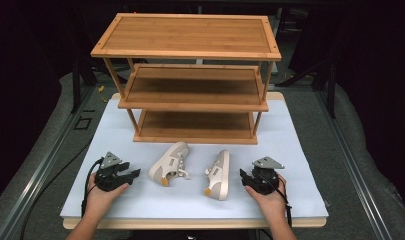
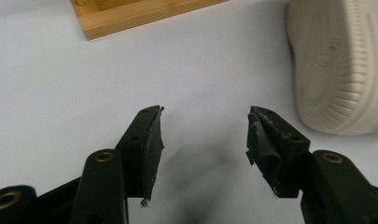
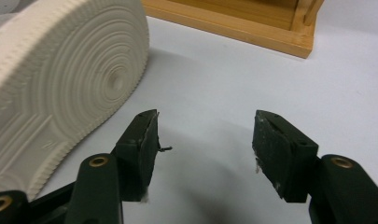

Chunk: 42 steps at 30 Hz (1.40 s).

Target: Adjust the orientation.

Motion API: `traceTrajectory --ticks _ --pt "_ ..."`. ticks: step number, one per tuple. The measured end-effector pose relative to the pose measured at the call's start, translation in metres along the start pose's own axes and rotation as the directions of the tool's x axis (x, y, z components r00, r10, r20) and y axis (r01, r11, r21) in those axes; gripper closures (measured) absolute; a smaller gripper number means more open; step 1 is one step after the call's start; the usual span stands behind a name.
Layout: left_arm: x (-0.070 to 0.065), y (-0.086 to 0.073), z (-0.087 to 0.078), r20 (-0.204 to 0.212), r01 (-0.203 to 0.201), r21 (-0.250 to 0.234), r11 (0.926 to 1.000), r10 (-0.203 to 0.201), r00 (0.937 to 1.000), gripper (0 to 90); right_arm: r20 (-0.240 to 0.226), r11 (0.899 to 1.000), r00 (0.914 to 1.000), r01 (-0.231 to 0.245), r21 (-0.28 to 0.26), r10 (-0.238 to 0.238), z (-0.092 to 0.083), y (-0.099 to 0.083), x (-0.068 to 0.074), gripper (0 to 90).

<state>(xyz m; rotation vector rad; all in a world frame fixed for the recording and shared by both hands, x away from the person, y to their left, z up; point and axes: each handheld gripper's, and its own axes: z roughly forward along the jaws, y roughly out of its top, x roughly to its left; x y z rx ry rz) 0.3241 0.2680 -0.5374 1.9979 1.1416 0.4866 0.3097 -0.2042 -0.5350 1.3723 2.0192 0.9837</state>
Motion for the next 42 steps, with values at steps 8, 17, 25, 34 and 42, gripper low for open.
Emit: traceTrajectory --ticks 8,17,25,34,42 --pt "-0.007 0.003 -0.01 0.021 -0.005 -0.041 0.9991 0.006 0.9998 51.8 -0.012 1.0 0.9997 -0.024 -0.016 0.024 -0.004 0.002 0.004 45.6" --pt "-0.018 0.011 -0.015 0.028 -0.034 -0.036 0.9988 0.035 0.999 51.6 -0.023 1.0 0.9996 -0.015 -0.02 0.015 -0.009 0.002 0.005 48.1" --pt "-0.033 0.025 -0.019 0.102 -0.054 -0.085 0.9949 0.062 0.9928 60.4 -0.024 0.999 0.9993 -0.029 -0.044 0.028 -0.019 0.0 0.003 48.0" --pt "-0.046 0.04 -0.017 0.108 -0.086 -0.076 0.9934 0.094 0.9897 75.8 -0.02 0.997 0.9984 -0.054 -0.046 0.053 -0.019 0.0 0.001 49.3" --pt "-0.054 0.055 -0.012 0.115 -0.066 -0.068 0.9955 0.074 0.9907 83.4 -0.019 0.996 0.9972 -0.073 -0.052 0.072 -0.022 -0.001 -0.002 49.3"
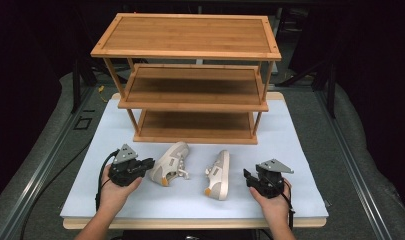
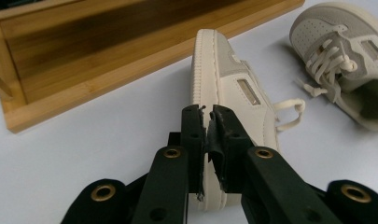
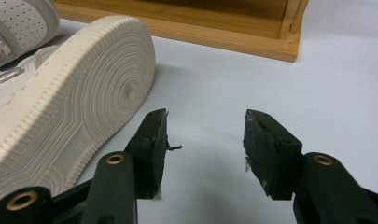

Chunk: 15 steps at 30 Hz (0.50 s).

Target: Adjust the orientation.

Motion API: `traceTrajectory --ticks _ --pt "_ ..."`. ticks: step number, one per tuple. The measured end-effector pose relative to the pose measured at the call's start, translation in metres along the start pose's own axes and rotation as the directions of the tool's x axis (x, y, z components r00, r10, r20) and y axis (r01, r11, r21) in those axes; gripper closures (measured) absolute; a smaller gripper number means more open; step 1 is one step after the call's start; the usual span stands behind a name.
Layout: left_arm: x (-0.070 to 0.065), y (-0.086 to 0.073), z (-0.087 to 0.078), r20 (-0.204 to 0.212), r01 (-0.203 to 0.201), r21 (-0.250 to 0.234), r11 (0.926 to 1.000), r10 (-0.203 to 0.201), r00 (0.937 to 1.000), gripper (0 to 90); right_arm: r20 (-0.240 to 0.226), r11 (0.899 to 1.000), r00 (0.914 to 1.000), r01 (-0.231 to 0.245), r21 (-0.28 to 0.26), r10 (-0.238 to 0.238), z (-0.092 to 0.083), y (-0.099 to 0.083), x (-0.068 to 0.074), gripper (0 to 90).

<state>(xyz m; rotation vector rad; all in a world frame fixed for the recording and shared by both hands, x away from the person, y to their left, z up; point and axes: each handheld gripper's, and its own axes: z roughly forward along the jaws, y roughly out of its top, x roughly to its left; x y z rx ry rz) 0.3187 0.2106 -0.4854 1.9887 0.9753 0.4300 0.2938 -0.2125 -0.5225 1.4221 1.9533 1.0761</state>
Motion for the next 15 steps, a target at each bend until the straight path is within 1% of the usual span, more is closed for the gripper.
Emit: traceTrajectory --ticks 1,2,4,6,9,15 --pt "0.0 -0.001 0.001 0.005 0.003 0.0 1.0 -0.003 1.0 84.0 0.0 1.0 1.0 -0.003 0.009 0.003 -0.001 0.0 -0.001 49.4" --pt "-0.002 -0.004 0.002 0.006 0.004 0.001 1.0 -0.004 1.0 84.6 -0.001 1.0 1.0 -0.008 0.001 0.008 0.0 0.0 -0.001 49.3" --pt "-0.004 -0.009 0.003 -0.011 -0.022 0.003 0.9998 0.022 0.9997 86.1 -0.002 1.0 0.9999 -0.016 -0.002 0.016 -0.001 0.0 -0.002 49.4" --pt "-0.004 -0.013 0.001 -0.022 -0.035 0.003 0.9994 0.035 0.9991 87.4 -0.006 1.0 0.9998 -0.02 -0.002 0.02 -0.001 0.0 -0.003 49.4" --pt "-0.003 -0.016 0.003 -0.023 -0.041 0.019 0.999 0.041 0.9989 87.4 -0.007 1.0 0.9996 -0.026 -0.003 0.026 -0.001 -0.001 -0.005 49.6" --pt "0.001 -0.018 0.003 -0.03 -0.039 0.006 0.9992 0.039 0.9988 88.2 -0.015 1.0 0.9994 -0.03 0.0 0.03 -0.001 -0.001 -0.005 49.5"
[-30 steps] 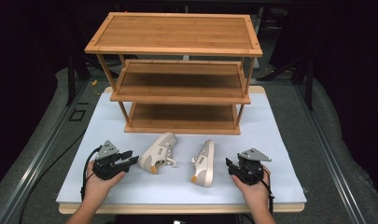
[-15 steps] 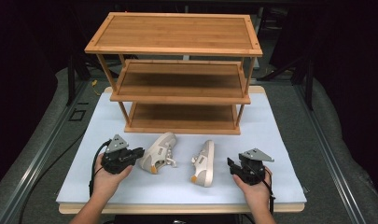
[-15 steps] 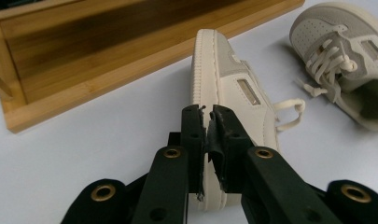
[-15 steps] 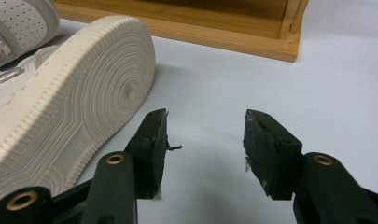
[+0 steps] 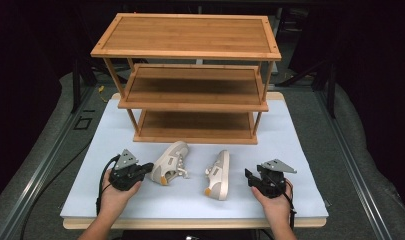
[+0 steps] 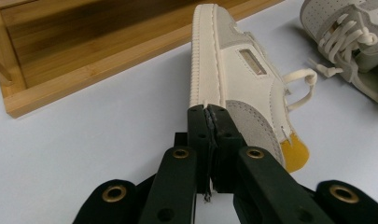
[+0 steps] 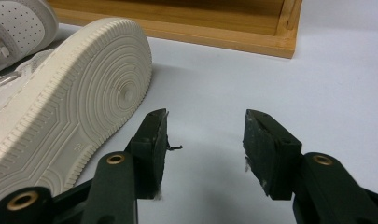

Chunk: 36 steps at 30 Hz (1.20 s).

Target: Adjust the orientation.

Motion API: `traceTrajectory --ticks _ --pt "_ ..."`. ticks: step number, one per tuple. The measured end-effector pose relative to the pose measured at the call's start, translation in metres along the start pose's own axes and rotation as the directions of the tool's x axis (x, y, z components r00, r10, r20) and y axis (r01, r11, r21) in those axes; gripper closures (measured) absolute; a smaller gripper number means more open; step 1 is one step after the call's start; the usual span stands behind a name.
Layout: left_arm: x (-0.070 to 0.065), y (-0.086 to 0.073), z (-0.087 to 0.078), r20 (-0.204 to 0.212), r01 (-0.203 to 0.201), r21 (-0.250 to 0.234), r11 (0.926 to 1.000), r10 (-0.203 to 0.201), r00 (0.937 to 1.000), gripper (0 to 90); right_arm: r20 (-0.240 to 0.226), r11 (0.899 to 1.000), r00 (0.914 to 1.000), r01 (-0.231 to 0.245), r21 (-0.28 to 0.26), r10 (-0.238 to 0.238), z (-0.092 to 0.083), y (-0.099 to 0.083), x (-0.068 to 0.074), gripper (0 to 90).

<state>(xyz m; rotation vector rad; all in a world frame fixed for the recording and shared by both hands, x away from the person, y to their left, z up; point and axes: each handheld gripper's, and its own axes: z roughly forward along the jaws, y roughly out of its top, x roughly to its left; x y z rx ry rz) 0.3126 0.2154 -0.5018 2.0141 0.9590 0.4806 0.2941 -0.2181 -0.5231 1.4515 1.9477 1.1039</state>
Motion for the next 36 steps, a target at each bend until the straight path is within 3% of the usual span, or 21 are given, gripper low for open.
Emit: traceTrajectory --ticks 14,25,36 --pt "0.009 0.0 0.001 -0.017 0.024 0.004 0.9997 -0.024 0.9996 88.1 0.0 1.0 0.9997 -0.023 0.001 0.023 0.001 -0.001 -0.003 49.6" --pt "0.026 -0.003 0.005 -0.043 0.088 0.011 0.9961 -0.087 0.9952 89.3 -0.002 1.0 0.9995 -0.031 -0.002 0.031 0.002 -0.001 -0.003 49.8" --pt "0.033 -0.005 0.008 -0.04 0.111 0.02 0.9936 -0.11 0.9931 89.4 -0.003 0.999 0.9991 -0.041 -0.003 0.041 0.003 -0.002 -0.004 49.8"
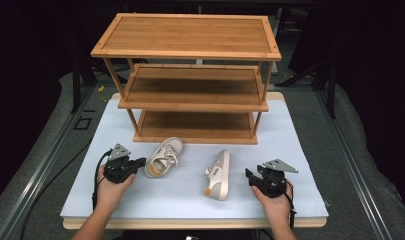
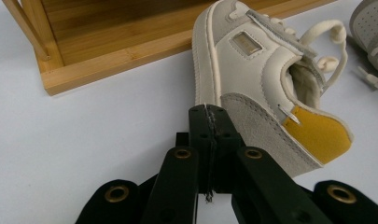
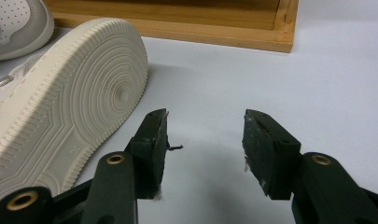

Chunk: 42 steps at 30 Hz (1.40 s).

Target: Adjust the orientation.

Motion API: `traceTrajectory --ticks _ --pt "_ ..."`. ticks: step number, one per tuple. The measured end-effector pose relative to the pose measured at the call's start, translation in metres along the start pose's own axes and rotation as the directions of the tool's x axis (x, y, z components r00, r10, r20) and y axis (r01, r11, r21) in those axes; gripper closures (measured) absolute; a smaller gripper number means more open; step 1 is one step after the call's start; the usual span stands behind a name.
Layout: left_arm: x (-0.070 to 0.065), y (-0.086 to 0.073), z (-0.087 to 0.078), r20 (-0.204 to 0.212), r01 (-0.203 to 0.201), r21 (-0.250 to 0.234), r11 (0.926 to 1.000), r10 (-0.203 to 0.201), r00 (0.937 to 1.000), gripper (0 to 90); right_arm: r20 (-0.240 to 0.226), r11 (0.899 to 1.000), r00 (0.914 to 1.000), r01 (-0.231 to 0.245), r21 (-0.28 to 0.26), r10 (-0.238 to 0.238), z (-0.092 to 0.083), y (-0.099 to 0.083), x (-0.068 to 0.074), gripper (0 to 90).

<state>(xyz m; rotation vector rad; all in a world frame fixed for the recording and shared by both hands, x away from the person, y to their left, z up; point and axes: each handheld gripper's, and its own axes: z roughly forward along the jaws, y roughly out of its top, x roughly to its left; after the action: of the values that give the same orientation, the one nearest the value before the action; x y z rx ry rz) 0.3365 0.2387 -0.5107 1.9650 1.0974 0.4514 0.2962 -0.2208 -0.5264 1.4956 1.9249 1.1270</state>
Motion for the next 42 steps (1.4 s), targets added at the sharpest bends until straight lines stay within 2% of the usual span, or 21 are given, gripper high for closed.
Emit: traceTrajectory --ticks 5,7,9,11,13,15,16,18,21,23,25,27,28,31,32,33,34,35,38,40,42 --pt "0.006 -0.006 0.009 -0.001 0.006 0.05 0.9987 -0.006 1.0 89.3 -0.006 1.0 0.9999 -0.008 0.008 0.008 0.0 0.0 -0.001 50.7" --pt "0.005 -0.005 0.008 0.016 0.021 0.04 0.999 -0.021 0.9996 89.3 -0.006 1.0 0.9999 -0.008 0.003 0.008 0.0 0.0 -0.001 51.0" --pt "0.002 -0.005 0.007 0.012 -0.002 0.043 0.9991 0.002 0.9999 89.3 -0.006 1.0 1.0 -0.006 0.003 0.006 0.0 0.0 -0.001 51.0" --pt "0.001 -0.006 0.006 0.011 -0.007 0.047 0.9989 0.006 0.9999 89.3 -0.007 1.0 1.0 -0.004 0.005 0.004 0.0 0.001 -0.001 51.0" --pt "-0.002 -0.007 0.006 0.039 -0.013 0.059 0.9982 0.01 0.9992 89.2 -0.005 1.0 1.0 -0.005 0.002 0.005 -0.001 0.001 -0.001 51.1" --pt "-0.004 -0.008 0.006 0.047 -0.018 0.063 0.9978 0.015 0.9988 89.1 -0.006 1.0 1.0 -0.004 0.004 0.004 -0.001 0.001 -0.001 51.3" --pt "-0.008 -0.009 0.005 0.066 -0.026 0.063 0.9977 0.022 0.9976 89.0 -0.005 1.0 1.0 -0.004 -0.012 0.004 -0.002 0.001 0.0 54.8" --pt "-0.013 -0.008 0.005 0.089 -0.044 0.067 0.9968 0.038 0.9953 88.4 -0.013 1.0 0.9998 0.013 -0.01 -0.013 -0.005 0.003 0.003 59.4" --pt "-0.018 -0.008 0.005 0.1 -0.058 0.068 0.996 0.052 0.9937 87.8 -0.018 0.999 0.999 0.041 -0.012 -0.041 -0.008 0.005 0.008 62.9" --pt "-0.019 -0.008 0.005 0.093 -0.062 0.069 0.9957 0.055 0.9941 86.0 -0.022 0.996 0.9957 0.089 -0.011 -0.09 -0.01 0.007 0.018 68.0" --pt "-0.018 -0.008 0.005 0.092 -0.054 0.069 0.9962 0.047 0.9947 83.5 -0.039 0.995 0.9939 0.103 -0.012 -0.103 -0.01 0.007 0.021 69.5" --pt "-0.017 -0.009 0.005 0.092 -0.046 0.068 0.9967 0.039 0.995 81.8 -0.036 0.989 0.9885 0.146 -0.018 -0.147 -0.014 0.009 0.033 73.2" --pt "-0.016 -0.01 0.005 0.083 -0.037 0.07 0.9968 0.031 0.996 81.1 -0.053 0.987 0.9861 0.157 -0.026 -0.158 -0.015 0.01 0.037 74.2" --pt "-0.014 -0.01 0.005 0.078 -0.025 0.068 0.9973 0.02 0.9967 79.3 -0.043 0.984 0.9827 0.179 -0.022 -0.18 -0.018 0.011 0.044 77.4" --pt "-0.013 -0.01 0.004 0.073 -0.022 0.066 0.9976 0.017 0.9972 78.9 -0.108 0.98 0.9742 0.193 -0.054 -0.198 -0.019 0.012 0.049 81.5" --pt "-0.012 -0.011 0.004 0.07 -0.019 0.063 0.9978 0.014 0.9975 78.4 -0.065 0.977 0.9747 0.212 -0.04 -0.214 -0.022 0.013 0.053 83.8" --pt "-0.011 -0.011 0.003 0.068 -0.014 0.061 0.998 0.01 0.9976 78.0 -0.077 0.975 0.9726 0.216 -0.048 -0.219 -0.023 0.013 0.056 85.8" --pt "-0.011 -0.011 0.003 0.065 -0.01 0.06 0.9982 0.006 0.9978 77.5 -0.149 0.974 0.9629 0.216 -0.076 -0.225 -0.023 0.013 0.056 87.2" --pt "-0.009 -0.011 0.002 0.061 -0.003 0.06 0.9982 -0.001 0.9981 77.0 -0.113 0.97 0.9636 0.238 -0.056 -0.243 -0.026 0.014 0.064 88.9" --pt "-0.009 -0.011 0.002 0.06 0.003 0.057 0.9984 -0.006 0.9982 76.8 -0.16 0.967 0.9541 0.244 -0.071 -0.253 -0.024 0.014 0.066 89.0" --pt "-0.008 -0.011 0.001 0.06 0.009 0.054 0.9985 -0.012 0.9981 76.6 -0.148 0.966 0.9546 0.253 -0.058 -0.259 -0.023 0.014 0.068 88.8"
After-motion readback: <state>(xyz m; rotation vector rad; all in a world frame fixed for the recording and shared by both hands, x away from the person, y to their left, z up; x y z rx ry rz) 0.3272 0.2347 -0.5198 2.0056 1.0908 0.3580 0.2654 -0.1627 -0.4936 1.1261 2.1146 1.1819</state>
